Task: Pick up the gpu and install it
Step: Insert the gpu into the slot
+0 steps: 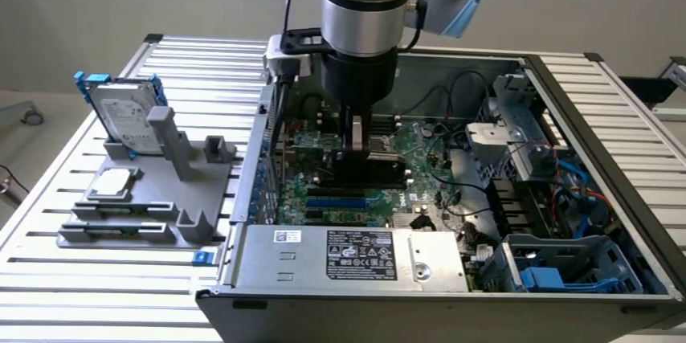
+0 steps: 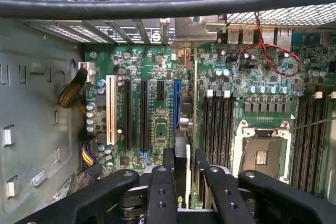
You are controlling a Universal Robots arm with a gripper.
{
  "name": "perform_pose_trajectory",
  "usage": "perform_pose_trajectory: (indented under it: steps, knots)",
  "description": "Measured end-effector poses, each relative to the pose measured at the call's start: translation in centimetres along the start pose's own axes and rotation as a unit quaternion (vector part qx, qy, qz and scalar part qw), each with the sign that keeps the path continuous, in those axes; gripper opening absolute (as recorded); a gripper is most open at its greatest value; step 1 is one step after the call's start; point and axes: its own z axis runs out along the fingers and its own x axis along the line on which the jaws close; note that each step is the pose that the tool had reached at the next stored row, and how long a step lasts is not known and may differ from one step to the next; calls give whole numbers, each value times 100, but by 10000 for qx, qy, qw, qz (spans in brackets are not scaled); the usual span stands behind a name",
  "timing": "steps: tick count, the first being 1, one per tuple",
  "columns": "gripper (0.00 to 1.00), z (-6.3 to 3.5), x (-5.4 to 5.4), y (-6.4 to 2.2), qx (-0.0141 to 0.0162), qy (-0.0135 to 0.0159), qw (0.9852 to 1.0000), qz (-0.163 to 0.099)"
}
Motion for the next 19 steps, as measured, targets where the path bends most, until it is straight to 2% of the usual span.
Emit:
perform_pose_trajectory:
  steps: [5, 19]
  knots:
    - [26, 17, 5, 0, 1, 3, 10000, 0]
    - [26, 216, 33, 36, 0, 4, 10000, 0]
